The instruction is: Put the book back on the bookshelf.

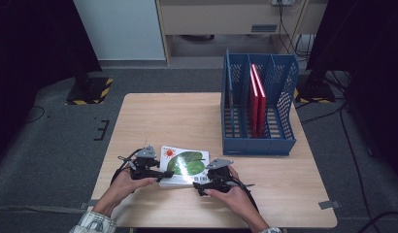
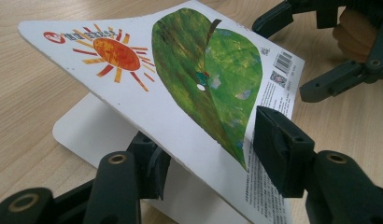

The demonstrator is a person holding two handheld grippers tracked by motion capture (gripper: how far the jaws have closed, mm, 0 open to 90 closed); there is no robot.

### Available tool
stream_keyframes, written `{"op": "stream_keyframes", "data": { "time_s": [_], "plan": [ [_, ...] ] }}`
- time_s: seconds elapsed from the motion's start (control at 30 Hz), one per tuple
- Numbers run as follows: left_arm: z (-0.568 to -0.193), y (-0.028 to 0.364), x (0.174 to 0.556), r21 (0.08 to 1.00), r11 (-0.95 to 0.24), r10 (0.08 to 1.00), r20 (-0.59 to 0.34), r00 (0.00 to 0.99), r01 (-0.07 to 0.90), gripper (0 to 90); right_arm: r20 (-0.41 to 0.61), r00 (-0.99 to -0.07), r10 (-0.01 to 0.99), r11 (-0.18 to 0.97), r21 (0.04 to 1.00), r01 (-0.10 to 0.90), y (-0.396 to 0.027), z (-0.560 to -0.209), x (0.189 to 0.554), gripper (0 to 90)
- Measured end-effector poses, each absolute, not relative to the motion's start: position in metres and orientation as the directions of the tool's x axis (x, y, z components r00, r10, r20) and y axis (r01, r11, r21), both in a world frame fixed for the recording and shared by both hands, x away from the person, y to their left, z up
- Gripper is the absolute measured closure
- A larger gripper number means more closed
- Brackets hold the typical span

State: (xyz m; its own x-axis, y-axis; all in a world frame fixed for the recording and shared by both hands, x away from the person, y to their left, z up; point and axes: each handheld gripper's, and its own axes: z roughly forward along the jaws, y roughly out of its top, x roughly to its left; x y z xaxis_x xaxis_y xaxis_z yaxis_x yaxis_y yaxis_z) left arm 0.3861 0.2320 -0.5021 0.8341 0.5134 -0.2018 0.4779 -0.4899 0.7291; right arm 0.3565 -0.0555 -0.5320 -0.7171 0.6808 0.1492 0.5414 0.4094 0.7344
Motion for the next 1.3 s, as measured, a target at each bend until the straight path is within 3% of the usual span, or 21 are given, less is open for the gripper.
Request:
{"op": "stream_keyframes", "data": {
  "time_s": [0.27, 0.4, 0.53, 0.6, 0.97, 1.3],
  "plan": [
    [-0.5040, 0.2325, 0.3860, 0.720, -0.490, 0.520, -0.212, 0.828, 0.492, 46.5, 0.154, -0.716, 0.681, 0.406, 0.734, 0.544, -0.0559, -0.5329, 0.3572, 10.0],
    [-0.5090, 0.2371, 0.3875, 0.711, -0.446, 0.525, -0.284, 0.803, 0.543, 46.1, 0.157, -0.713, 0.683, 0.407, 0.728, 0.551, -0.0553, -0.5351, 0.3586, 8.7],
    [-0.5112, 0.2377, 0.3876, 0.686, -0.448, 0.522, -0.320, 0.790, 0.574, 35.3, 0.147, -0.714, 0.684, 0.415, 0.727, 0.547, -0.0525, -0.5355, 0.3581, 6.6],
    [-0.5108, 0.2377, 0.3868, 0.681, -0.435, 0.537, -0.330, 0.777, 0.590, 34.2, 0.147, -0.713, 0.685, 0.413, 0.728, 0.547, -0.0521, -0.5357, 0.3579, 6.4],
    [-0.5101, 0.2372, 0.3821, 0.688, -0.480, 0.529, -0.269, 0.805, 0.545, 30.4, 0.140, -0.715, 0.685, 0.417, 0.730, 0.542, -0.0517, -0.5363, 0.3576, 6.3],
    [-0.5064, 0.2358, 0.3808, 0.692, -0.521, 0.523, -0.203, 0.828, 0.499, 38.8, 0.147, -0.713, 0.686, 0.409, 0.732, 0.545, -0.0533, -0.5363, 0.3594, 7.0]
  ]
}}
